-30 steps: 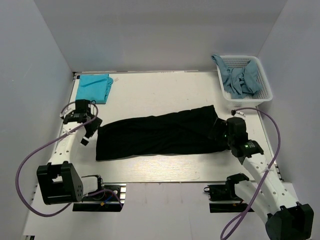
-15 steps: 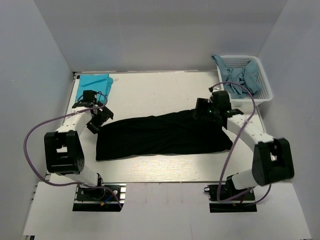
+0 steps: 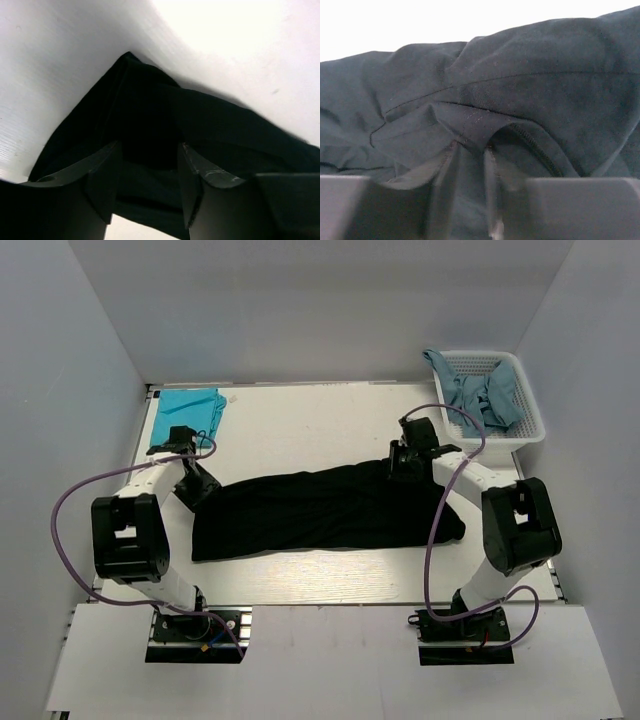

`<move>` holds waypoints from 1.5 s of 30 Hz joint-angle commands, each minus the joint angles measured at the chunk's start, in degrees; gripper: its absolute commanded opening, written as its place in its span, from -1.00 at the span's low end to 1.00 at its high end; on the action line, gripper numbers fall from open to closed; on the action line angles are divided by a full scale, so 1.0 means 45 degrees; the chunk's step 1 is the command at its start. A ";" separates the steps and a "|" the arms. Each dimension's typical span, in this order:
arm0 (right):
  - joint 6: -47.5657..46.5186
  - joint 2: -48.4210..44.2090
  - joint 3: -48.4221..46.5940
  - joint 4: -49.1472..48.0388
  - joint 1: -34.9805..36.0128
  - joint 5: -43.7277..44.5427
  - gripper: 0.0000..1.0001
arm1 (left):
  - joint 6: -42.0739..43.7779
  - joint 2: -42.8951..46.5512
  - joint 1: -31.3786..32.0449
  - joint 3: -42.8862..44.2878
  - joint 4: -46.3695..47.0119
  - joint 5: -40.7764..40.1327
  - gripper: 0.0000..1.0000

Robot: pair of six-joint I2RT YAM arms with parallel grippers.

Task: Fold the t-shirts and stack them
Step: Fold the other side of the tshirt into a rectangle

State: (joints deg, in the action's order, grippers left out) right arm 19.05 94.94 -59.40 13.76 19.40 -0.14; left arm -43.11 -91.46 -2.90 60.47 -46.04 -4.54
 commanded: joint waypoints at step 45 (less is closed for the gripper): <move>-0.0560 -0.6818 0.5505 0.2820 0.0650 -0.1450 0.29 | -0.0615 0.1223 -0.0216 -0.0254 -0.0394 -0.0905 0.02</move>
State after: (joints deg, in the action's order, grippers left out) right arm 17.54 67.29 -33.56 22.46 22.26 -4.80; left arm -44.66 -87.70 -3.64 59.24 -47.31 -7.70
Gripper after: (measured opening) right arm 0.600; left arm 0.508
